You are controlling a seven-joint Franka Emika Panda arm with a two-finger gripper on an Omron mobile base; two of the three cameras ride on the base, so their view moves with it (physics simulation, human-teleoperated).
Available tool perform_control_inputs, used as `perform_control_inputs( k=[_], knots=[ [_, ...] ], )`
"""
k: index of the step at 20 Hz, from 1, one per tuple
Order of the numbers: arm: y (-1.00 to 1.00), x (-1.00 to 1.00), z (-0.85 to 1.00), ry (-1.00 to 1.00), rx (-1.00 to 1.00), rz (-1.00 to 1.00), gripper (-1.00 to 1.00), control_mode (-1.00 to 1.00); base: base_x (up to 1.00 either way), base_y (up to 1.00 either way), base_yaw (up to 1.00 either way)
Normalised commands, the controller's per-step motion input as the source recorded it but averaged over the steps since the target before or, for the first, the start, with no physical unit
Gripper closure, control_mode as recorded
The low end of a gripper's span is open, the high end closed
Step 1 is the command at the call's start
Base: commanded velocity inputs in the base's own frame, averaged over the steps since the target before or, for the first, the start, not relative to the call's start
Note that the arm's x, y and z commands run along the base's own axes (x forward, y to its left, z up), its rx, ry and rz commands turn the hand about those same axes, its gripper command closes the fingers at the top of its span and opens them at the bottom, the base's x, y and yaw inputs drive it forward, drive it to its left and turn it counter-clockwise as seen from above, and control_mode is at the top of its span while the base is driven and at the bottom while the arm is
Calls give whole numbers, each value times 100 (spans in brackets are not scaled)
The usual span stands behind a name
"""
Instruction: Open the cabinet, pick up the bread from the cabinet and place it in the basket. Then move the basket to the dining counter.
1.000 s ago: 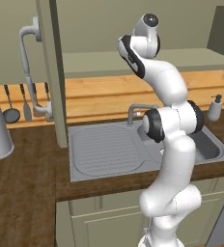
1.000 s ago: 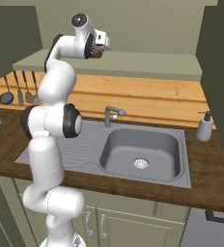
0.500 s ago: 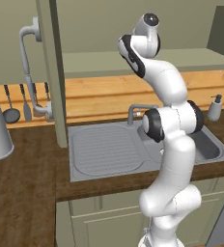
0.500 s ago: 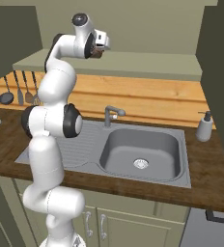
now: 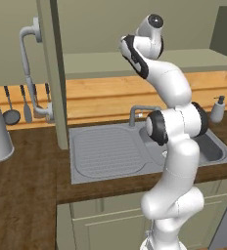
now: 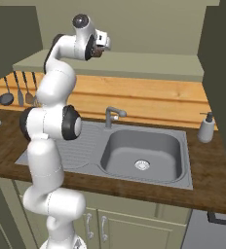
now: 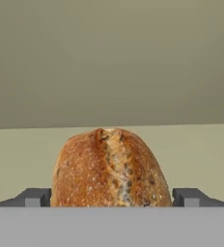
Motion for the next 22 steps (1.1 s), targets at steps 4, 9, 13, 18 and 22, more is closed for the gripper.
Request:
perform_control_inputs(
  k=[4, 9, 13, 18, 22],
  knots=[
    [12, -28, -3, -23, 0, 0, 100, -100, 0, 0, 0],
    [0, -66, 0, -4, 0, -3, 100, -100, 0, 0, 0],
    [0, -100, 15, -9, 0, -2, 100, -100, 0, 0, 0],
    [5, -100, 33, -1, 0, -4, 100, -100, 0, 0, 0],
    [5, -100, 37, 0, 0, -6, 100, -100, 0, 0, 0]
  ],
)
